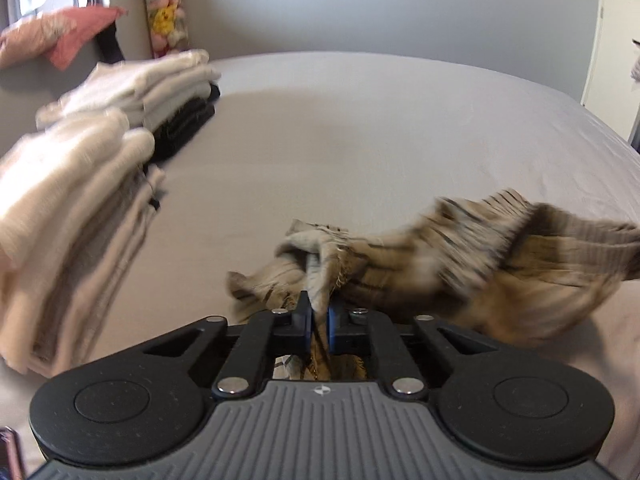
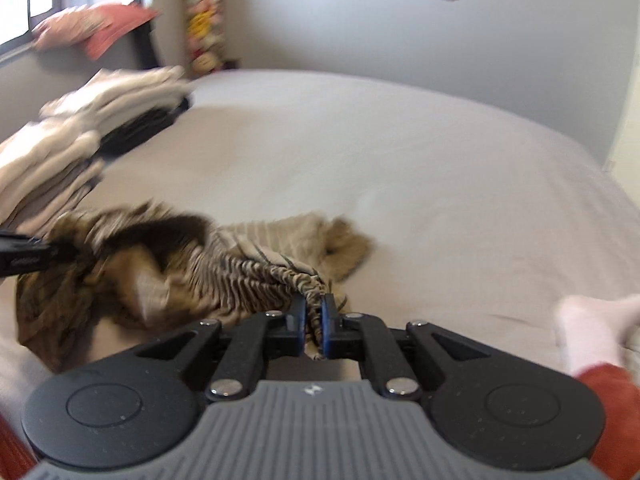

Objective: Fold clothes
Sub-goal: 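Grasp the waistband with the left gripper while the right gripper holds another waistband point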

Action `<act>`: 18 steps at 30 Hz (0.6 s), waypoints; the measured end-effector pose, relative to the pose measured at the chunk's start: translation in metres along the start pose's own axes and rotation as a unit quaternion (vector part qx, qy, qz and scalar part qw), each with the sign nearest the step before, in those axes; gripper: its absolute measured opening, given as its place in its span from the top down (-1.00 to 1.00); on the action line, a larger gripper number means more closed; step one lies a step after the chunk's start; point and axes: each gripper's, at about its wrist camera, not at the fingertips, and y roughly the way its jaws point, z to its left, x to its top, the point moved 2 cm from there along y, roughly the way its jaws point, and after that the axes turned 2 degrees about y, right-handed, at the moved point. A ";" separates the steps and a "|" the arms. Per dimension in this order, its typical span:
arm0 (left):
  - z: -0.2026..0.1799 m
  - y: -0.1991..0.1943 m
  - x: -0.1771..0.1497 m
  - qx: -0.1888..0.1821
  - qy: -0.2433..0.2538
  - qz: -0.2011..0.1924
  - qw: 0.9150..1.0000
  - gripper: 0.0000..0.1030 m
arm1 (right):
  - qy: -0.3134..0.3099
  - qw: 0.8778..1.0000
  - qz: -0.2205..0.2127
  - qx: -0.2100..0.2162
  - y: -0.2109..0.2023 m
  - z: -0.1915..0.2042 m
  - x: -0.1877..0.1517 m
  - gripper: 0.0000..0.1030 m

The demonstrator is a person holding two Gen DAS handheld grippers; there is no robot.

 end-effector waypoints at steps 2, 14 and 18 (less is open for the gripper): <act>-0.002 -0.010 0.003 0.003 0.014 -0.006 1.000 0.85 | 0.011 1.000 -0.011 -0.019 -0.018 -0.014 0.002 0.84; -0.006 0.003 -0.019 -0.016 0.055 0.029 0.998 0.16 | 0.040 0.998 0.038 -0.020 0.001 -0.032 -0.030 0.84; -0.011 -0.015 -0.013 -0.012 0.084 -0.013 0.996 -0.24 | 0.054 0.997 0.040 -0.022 0.012 -0.040 -0.036 0.84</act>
